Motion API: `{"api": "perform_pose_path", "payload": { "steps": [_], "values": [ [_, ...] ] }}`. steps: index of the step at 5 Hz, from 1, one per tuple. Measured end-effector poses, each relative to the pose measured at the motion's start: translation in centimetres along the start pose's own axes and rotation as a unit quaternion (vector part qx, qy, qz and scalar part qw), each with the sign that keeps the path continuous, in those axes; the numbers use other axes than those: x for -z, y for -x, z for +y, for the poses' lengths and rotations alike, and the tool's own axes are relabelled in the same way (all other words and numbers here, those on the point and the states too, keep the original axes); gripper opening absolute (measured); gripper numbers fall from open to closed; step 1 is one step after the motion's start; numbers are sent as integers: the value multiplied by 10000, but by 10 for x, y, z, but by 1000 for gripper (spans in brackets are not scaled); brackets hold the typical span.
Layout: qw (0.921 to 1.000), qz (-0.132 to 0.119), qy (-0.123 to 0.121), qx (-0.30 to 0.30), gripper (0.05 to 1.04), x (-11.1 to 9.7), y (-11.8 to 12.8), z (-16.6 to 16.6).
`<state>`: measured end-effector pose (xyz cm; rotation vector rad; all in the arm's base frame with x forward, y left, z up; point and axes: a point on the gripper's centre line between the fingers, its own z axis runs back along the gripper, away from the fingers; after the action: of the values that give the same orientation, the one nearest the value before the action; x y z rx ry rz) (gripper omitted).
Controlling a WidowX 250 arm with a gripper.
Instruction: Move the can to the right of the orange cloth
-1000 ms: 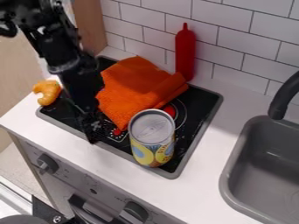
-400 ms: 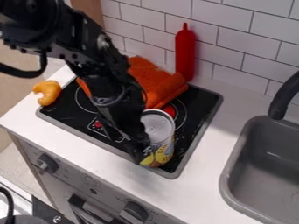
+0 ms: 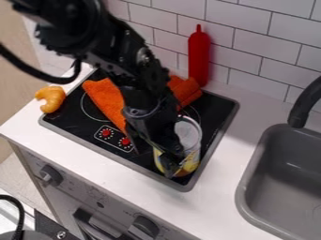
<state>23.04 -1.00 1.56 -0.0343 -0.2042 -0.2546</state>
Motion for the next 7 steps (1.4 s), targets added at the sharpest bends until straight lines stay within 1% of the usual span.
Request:
{"api": "perform_pose_path", "payload": {
  "steps": [1,3,4,5,6,7],
  "values": [
    [9998,42,-61,-165,998,7,-14,-4],
    [9991,-126,-33,-393,998,11,-43,-11],
    [9984,-276,-41,-485,998,8,-55,-13],
    [9977,-319,-9,-604,998,9,-65,-13],
    [9968,-375,84,-694,998,8,-66,-10],
    [9958,-501,70,-765,998,-4,-55,4]
  ]
}}
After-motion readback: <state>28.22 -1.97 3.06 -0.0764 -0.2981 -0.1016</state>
